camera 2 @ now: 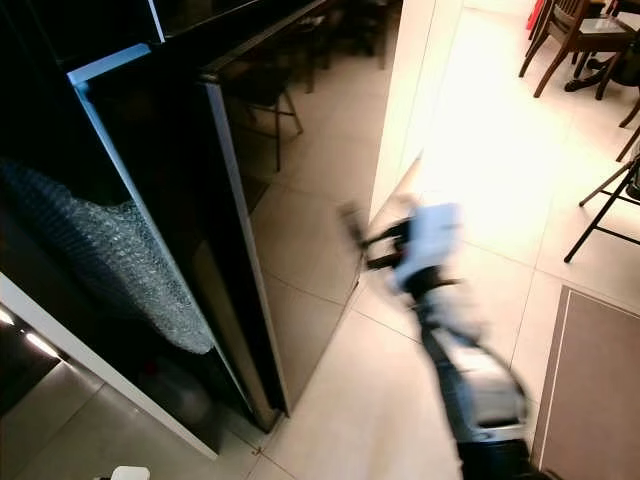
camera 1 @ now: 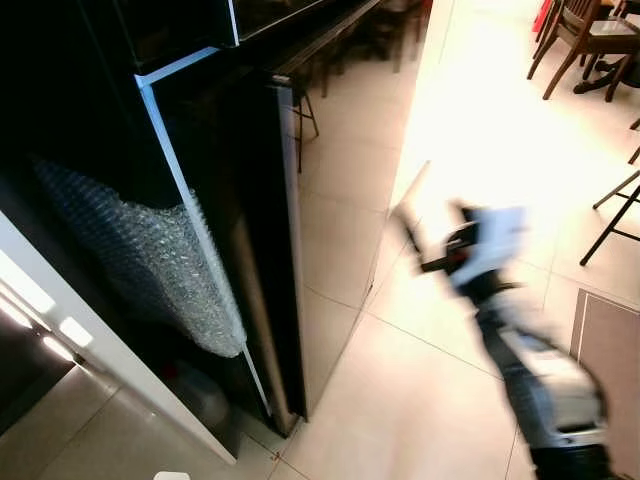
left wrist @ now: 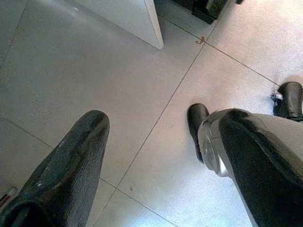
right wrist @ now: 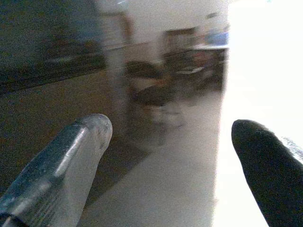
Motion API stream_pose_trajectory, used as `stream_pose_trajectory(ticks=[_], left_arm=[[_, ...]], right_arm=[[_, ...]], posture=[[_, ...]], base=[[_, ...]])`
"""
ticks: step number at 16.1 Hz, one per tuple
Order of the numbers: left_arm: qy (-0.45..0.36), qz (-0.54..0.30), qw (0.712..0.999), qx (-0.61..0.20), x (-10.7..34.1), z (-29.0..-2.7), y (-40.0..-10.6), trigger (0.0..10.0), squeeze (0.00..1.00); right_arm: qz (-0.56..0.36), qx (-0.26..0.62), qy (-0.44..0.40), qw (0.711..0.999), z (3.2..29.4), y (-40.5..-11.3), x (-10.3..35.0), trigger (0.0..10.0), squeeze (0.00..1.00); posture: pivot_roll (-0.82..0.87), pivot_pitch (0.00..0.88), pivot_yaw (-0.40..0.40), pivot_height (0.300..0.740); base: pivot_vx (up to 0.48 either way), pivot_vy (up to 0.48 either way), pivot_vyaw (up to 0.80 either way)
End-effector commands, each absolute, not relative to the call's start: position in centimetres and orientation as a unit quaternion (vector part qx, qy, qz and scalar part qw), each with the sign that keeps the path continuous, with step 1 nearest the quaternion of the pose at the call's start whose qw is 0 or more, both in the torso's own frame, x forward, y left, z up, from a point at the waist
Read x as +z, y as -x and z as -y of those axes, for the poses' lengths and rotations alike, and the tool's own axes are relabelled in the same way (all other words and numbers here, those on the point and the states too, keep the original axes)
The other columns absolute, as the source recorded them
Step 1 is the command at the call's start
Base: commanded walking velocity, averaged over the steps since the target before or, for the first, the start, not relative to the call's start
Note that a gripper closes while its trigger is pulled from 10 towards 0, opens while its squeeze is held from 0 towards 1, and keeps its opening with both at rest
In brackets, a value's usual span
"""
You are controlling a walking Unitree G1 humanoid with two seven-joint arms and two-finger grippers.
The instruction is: Restocking fridge
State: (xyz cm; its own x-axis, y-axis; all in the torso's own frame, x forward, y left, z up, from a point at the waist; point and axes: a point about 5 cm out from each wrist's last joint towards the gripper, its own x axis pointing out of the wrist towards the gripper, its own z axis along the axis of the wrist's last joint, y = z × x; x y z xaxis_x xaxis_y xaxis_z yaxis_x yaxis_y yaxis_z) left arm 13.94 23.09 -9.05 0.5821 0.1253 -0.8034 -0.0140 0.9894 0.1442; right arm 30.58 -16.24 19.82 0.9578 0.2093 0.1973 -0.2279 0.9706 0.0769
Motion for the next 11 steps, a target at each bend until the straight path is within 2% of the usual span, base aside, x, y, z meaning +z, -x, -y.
stream_pose_trajectory(ticks=[1,3,4,6,7,8,9,11], left_arm=[[-0.057,-0.465,0.882,0.048,-9.3,-23.3,-13.3,10.0,0.0],[-0.057,-0.465,0.882,0.048,-9.3,-23.2,-13.4,10.0,0.0],[-0.057,-0.465,0.882,0.049,-9.3,-23.2,-13.4,10.0,0.0],[-0.059,-0.466,0.881,0.047,-9.2,-23.2,-13.5,10.0,0.0],[-0.062,-0.469,0.88,0.044,-9.3,-23.2,-13.5,10.0,0.0],[-0.063,-0.47,0.879,0.043,-9.3,-23.2,-13.5,10.0,0.0],[-0.064,-0.472,0.878,0.042,-9.3,-23.2,-13.6,10.0,0.0],[-0.068,-0.474,0.877,0.038,-9.3,-23.2,-13.6,10.0,0.0]], right_arm=[[0.088,0.056,-0.046,0.993,18.2,-30.6,19.3,10.0,0.0],[0.063,-0.052,-0.042,0.996,23.4,-30.5,17.4,10.0,0.0],[0.041,-0.088,-0.043,0.994,25.1,-30.3,16.1,10.0,0.0],[-0.078,-0.188,-0.037,0.978,29.5,-28.5,9.0,10.0,0.0],[-0.183,-0.207,-0.045,0.96,29.8,-26.5,3.7,10.0,0.0],[-0.222,-0.209,-0.052,0.951,29.5,-25.5,1.8,10.0,0.0],[-0.34,-0.166,-0.046,0.924,26.9,-22.3,-3.2,10.0,0.0],[-0.417,-0.09,0.051,0.903,25.0,-19.4,-6.0,10.0,0.0]], posture=[[-0.03,0.083,-0.007,0.74],[-0.03,0.081,-0.009,0.74],[-0.03,0.081,-0.009,0.74],[-0.04,0.077,0.0,0.74],[-0.03,0.078,0.001,0.74],[-0.03,0.079,0.001,0.74],[-0.03,0.082,0.002,0.74],[-0.03,0.082,0.001,0.74]], base=[[0.0,0.0,0.0],[0.0,0.0,0.0],[0.0,0.0,0.0],[0.0,0.0,0.0],[0.0,0.0,0.0],[0.0,0.0,0.0],[0.0,0.0,0.0],[0.0,0.0,0.0]])
